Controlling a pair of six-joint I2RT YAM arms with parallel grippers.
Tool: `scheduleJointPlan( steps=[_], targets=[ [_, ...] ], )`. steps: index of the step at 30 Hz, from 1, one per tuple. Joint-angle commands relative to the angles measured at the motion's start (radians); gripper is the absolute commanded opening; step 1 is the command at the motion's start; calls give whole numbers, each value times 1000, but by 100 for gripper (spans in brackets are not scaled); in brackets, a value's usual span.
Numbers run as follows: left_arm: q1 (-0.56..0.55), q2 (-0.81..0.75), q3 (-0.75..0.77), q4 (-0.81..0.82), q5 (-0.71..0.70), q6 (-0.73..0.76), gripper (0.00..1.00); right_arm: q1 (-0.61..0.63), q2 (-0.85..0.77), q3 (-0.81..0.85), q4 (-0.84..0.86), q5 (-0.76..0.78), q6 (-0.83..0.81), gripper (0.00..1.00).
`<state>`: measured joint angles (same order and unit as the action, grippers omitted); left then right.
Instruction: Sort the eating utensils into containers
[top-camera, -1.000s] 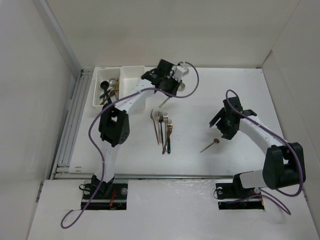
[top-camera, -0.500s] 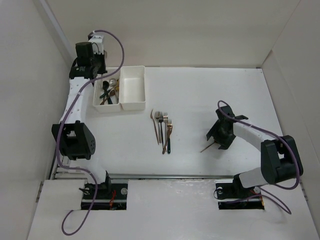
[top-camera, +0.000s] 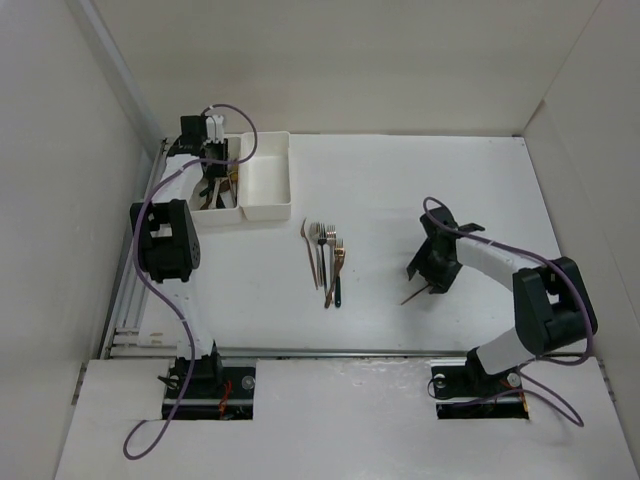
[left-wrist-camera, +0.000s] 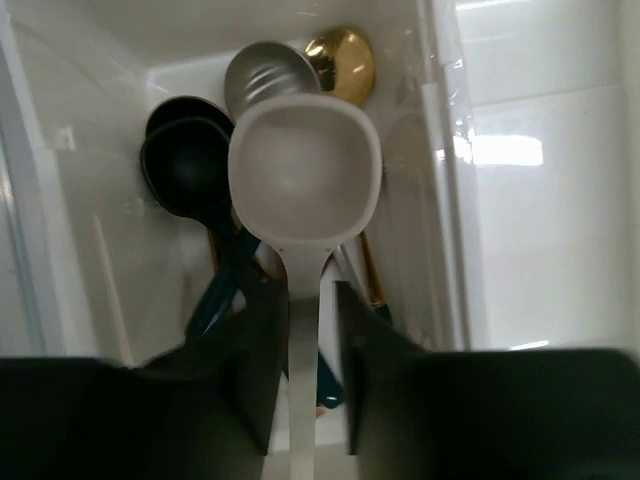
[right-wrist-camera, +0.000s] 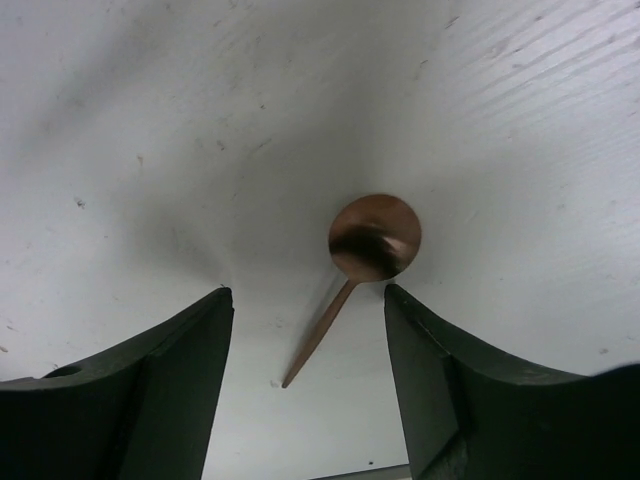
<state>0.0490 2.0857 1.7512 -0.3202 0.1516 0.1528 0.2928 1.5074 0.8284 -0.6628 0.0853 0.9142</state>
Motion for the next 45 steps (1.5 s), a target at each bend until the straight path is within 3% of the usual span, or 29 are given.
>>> scheduleJointPlan(
  steps=[1,4,6,9,14,17,22,25,27,28,32,36,40,43,45],
  targets=[
    [6,-19,85,21,-37,30,33,52,53,-3,16,-2,29,66],
    [6,-9,85,-22,-37,30,55,95,96,26,-7,22,29,66],
    [6,-38,94,-48,-37,21,63,106,114,40,-23,22,38,62],
    [6,-71,131,-72,5,21,65,129,142,58,-44,22,28,50],
    [6,-139,240,-160,66,30,65,169,204,121,-67,82,9,15],
    [6,-188,251,-181,138,30,70,193,249,185,-67,114,-32,0],
    [-23,-243,242,-261,212,94,80,203,309,279,-58,149,-122,0],
    [-72,-282,220,-356,304,189,80,223,268,299,-44,171,-147,0],
    [-96,-308,200,-460,406,244,80,235,182,308,-11,180,-156,0],
    [-118,-308,188,-500,540,307,80,247,147,308,26,191,-169,0],
    [-150,-328,151,-649,846,425,80,258,22,365,86,179,-169,0],
    [-204,-351,94,-680,937,487,81,301,-12,469,95,179,-179,0],
    [-300,-360,61,-680,959,496,82,330,-23,567,159,127,-179,0],
    [-354,-351,48,-629,1025,432,87,353,-23,642,169,117,-120,0],
    [-383,-351,39,-528,1005,311,88,364,-13,670,169,117,-77,0]
  ],
)
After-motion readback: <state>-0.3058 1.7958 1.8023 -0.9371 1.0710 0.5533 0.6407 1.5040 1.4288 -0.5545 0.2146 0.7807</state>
